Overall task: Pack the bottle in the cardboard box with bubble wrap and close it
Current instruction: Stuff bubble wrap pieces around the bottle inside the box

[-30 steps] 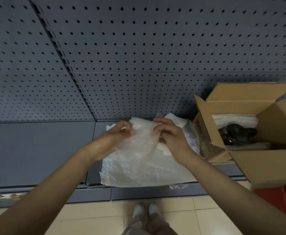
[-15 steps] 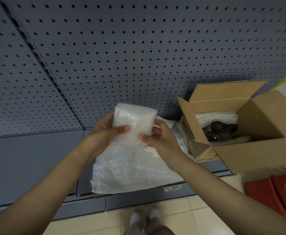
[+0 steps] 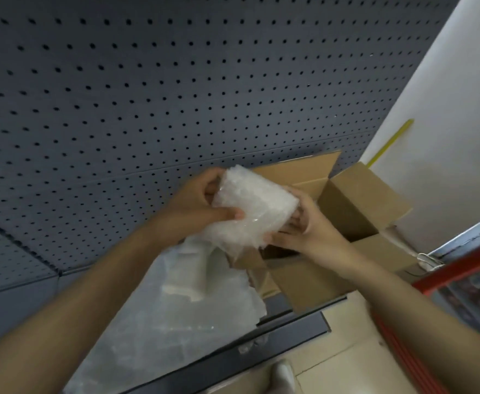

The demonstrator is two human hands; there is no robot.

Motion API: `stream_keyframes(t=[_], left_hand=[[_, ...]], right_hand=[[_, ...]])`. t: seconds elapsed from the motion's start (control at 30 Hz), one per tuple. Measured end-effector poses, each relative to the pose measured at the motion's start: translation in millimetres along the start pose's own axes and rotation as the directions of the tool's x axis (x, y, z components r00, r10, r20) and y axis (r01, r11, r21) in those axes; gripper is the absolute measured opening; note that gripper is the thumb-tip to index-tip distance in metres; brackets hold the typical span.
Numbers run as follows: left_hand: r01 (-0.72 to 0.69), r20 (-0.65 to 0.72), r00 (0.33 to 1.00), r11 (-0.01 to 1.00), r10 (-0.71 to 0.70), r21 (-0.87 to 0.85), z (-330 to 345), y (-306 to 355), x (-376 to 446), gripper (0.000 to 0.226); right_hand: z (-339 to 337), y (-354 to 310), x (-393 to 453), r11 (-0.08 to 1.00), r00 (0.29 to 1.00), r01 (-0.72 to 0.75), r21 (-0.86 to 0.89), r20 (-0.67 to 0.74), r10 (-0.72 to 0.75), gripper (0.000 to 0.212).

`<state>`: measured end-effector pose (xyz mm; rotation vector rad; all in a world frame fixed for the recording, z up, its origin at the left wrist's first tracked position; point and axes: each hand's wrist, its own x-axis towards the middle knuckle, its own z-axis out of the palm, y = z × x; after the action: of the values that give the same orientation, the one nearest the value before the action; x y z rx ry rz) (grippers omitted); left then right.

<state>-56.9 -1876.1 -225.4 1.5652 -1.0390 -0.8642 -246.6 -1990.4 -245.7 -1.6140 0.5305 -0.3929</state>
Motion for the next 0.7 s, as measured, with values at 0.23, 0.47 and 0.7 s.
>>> stream_keyframes(t=[0.23, 0.47, 0.7], left_hand=[[-0.001, -0.002, 1.0, 0.957, 0.001, 0.289, 126, -4, 105, 0.047], [0.049, 0.116, 0.985, 0.864, -0.123, 0.501, 196, -61, 136, 0.04], [0.147, 0.06, 0.969, 0.75, -0.241, 0.644, 184, -87, 128, 0.045]], right_hand=[[-144, -3, 35, 0.711, 0.991, 0.108, -0.695, 0.135, -0.019, 0.059], [-210, 49, 77, 0.181, 0.907, 0.332, -0.926, 0.366, 0.207, 0.051], [-214, 102, 94, 0.072, 0.822, 0.498, -0.864, 0.497, 0.279, 0.041]])
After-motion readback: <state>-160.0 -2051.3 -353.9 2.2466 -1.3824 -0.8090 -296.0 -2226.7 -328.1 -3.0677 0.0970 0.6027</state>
